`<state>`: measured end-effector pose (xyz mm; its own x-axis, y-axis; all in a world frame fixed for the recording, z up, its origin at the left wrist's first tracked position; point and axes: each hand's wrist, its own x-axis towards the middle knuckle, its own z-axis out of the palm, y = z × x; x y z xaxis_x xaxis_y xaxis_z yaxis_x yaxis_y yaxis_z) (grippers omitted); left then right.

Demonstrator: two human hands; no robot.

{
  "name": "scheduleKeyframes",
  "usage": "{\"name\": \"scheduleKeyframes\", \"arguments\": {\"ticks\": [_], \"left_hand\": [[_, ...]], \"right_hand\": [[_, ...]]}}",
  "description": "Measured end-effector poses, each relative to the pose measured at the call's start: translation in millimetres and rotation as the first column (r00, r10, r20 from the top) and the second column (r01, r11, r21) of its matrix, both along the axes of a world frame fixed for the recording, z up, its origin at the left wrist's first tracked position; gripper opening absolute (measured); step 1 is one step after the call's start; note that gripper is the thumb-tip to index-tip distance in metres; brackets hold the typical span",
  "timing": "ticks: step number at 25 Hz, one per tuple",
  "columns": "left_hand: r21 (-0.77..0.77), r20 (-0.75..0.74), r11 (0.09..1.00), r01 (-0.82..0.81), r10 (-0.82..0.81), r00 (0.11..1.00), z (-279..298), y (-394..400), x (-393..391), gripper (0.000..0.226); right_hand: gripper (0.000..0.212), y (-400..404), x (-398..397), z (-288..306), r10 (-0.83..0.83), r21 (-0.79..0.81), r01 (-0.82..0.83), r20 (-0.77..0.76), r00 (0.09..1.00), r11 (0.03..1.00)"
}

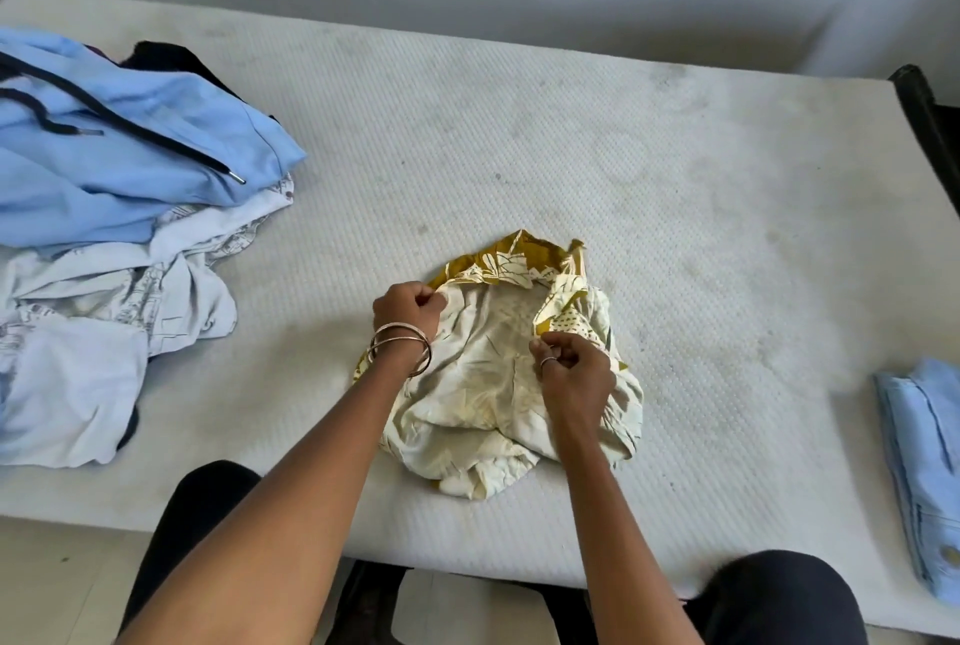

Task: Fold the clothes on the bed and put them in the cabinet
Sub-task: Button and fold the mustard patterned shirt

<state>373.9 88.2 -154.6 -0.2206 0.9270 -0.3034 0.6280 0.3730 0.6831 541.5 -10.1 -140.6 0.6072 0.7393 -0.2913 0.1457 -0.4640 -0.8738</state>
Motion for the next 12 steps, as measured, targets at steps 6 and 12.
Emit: {"name": "scheduleKeyframes", "arguments": {"ticks": [6,12], "left_hand": [[-0.054,0.34,0.993,0.107,-0.083,0.937,52,-34,19,0.026],[0.021,0.352,0.996,0.083,-0.085,0.932,65,-83,32,0.022]], "right_hand": [[0.016,13,-34,29,-0.032,0.037,0.043,-0.247,0.969,0.998],[0.025,-24,-27,52,0.015,0.057,-0.004,-0.199,0.98,0.998]]}}
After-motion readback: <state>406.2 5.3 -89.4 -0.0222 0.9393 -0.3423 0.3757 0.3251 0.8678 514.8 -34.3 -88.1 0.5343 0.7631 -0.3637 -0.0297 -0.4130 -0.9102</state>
